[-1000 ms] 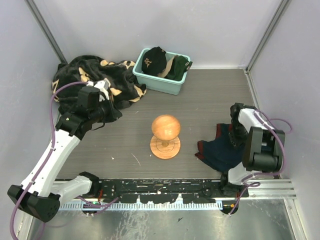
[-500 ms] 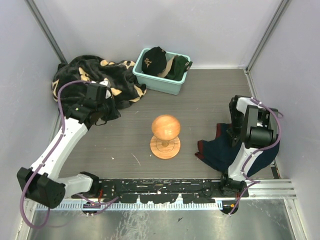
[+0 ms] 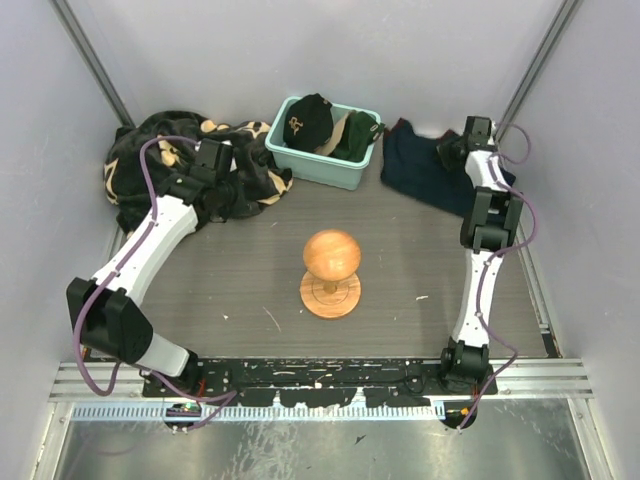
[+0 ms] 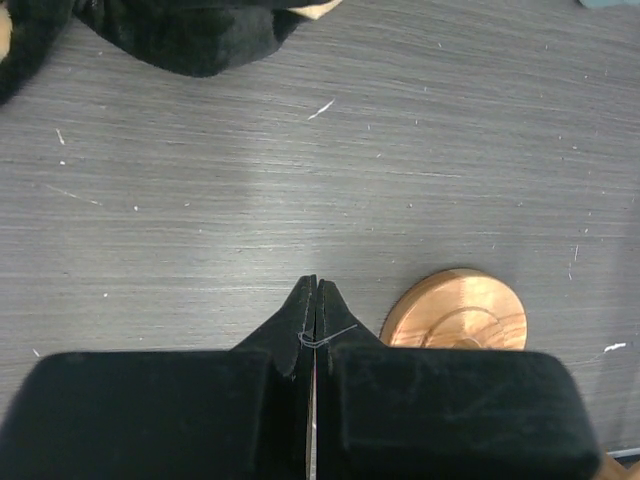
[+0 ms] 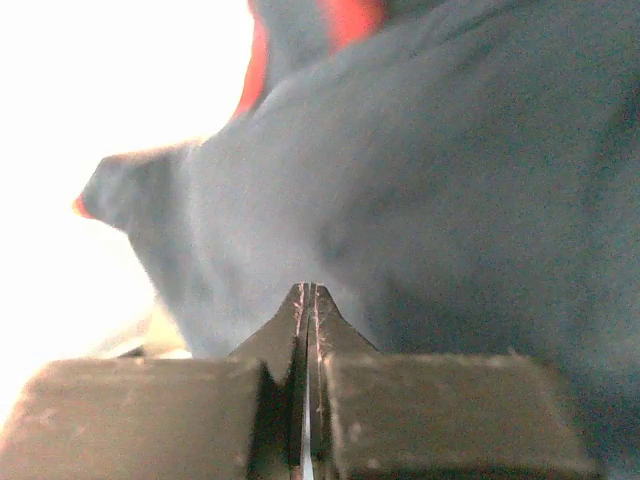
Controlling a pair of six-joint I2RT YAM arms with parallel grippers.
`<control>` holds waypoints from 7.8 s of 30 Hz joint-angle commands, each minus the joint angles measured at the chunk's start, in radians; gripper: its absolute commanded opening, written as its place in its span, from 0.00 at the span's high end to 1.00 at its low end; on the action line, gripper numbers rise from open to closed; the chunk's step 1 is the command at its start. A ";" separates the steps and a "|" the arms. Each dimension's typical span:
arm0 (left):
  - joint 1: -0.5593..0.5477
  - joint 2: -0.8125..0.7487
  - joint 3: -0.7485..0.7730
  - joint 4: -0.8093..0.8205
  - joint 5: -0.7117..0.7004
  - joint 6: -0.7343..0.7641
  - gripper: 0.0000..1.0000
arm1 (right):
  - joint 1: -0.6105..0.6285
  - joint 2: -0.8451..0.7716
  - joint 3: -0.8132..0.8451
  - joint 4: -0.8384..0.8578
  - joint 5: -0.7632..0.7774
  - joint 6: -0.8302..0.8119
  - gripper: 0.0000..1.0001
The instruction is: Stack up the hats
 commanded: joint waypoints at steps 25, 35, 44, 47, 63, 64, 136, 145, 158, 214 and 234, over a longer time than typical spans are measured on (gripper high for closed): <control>0.023 -0.192 -0.154 0.163 0.223 0.093 0.30 | 0.251 -0.859 -0.703 0.210 -0.140 -0.384 0.45; 0.097 0.043 0.058 0.256 0.300 0.038 0.29 | 0.316 -0.800 -0.691 0.271 -0.143 -0.378 0.43; 0.103 0.146 0.222 0.216 0.330 0.029 0.30 | 0.341 -0.529 -0.515 0.389 -0.179 -0.241 0.43; 0.119 0.170 0.230 0.214 0.343 0.050 0.30 | 0.366 -0.477 -0.440 0.394 -0.161 -0.217 0.44; 0.197 0.279 0.281 0.273 0.441 0.026 0.32 | 0.390 -0.322 -0.201 0.292 -0.143 -0.210 0.47; 0.200 0.285 0.290 0.272 0.444 0.024 0.32 | 0.390 -0.305 -0.182 0.279 -0.141 -0.214 0.47; 0.222 0.259 0.203 0.311 0.489 0.000 0.33 | 0.118 -0.438 -0.540 0.566 -0.553 -0.114 0.84; 0.221 0.248 0.171 0.348 0.513 -0.021 0.34 | 0.002 -0.600 -0.615 0.349 -0.540 -0.353 0.56; 0.219 0.219 0.105 0.386 0.539 -0.034 0.34 | 0.246 -0.808 -0.606 0.302 -0.287 -0.422 0.50; 0.220 0.171 0.087 0.423 0.575 -0.076 0.25 | 0.471 -0.453 -0.442 0.558 0.055 -0.251 0.86; 0.260 0.123 0.002 0.463 0.593 -0.074 0.24 | 0.221 -0.541 -0.415 1.063 -0.542 0.475 0.99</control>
